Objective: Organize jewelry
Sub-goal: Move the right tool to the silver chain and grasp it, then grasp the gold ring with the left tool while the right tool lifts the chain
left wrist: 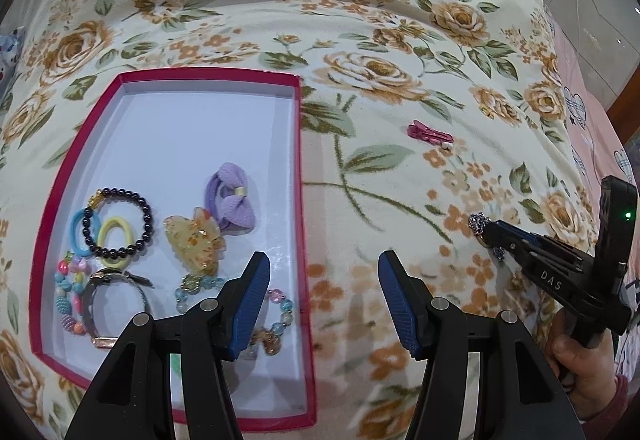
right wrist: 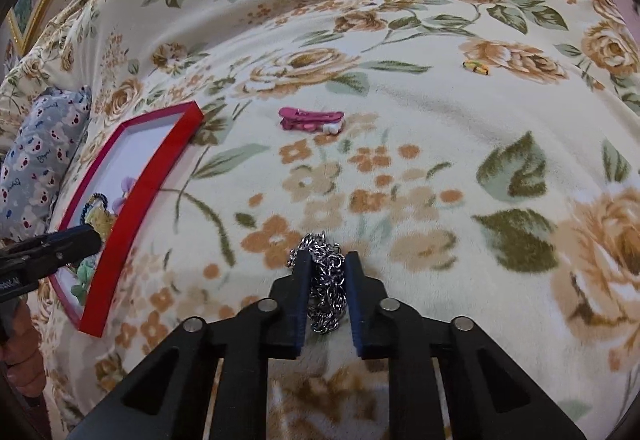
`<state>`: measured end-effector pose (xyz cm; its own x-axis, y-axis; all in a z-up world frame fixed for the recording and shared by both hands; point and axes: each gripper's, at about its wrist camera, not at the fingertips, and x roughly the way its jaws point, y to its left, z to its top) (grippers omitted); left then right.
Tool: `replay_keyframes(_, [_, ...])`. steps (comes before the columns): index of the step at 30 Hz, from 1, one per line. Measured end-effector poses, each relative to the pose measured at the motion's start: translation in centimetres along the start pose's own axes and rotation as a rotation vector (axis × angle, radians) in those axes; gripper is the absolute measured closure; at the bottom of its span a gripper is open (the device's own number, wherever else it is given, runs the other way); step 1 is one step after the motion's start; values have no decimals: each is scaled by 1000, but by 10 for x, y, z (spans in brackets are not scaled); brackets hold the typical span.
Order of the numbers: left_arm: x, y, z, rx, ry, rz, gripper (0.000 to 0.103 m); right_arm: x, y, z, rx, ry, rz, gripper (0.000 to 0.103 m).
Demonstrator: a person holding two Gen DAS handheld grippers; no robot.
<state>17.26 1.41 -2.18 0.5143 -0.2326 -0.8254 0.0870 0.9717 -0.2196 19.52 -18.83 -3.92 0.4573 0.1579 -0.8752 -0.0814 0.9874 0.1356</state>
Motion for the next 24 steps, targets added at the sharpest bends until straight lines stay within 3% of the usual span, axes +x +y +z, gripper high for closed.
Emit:
replay_keyframes(7, [17,-31,5,53,20,-40,47,-39,-16,5,58,-91,43,94])
replay_keyframes(15, [45,-84,12,158,41,-100,47,-91,-43,10,129,-217,27,94])
replay_keyframes(24, [93,-125,24,222,76,-117,47,-102,-71,5,207,-235,52,94])
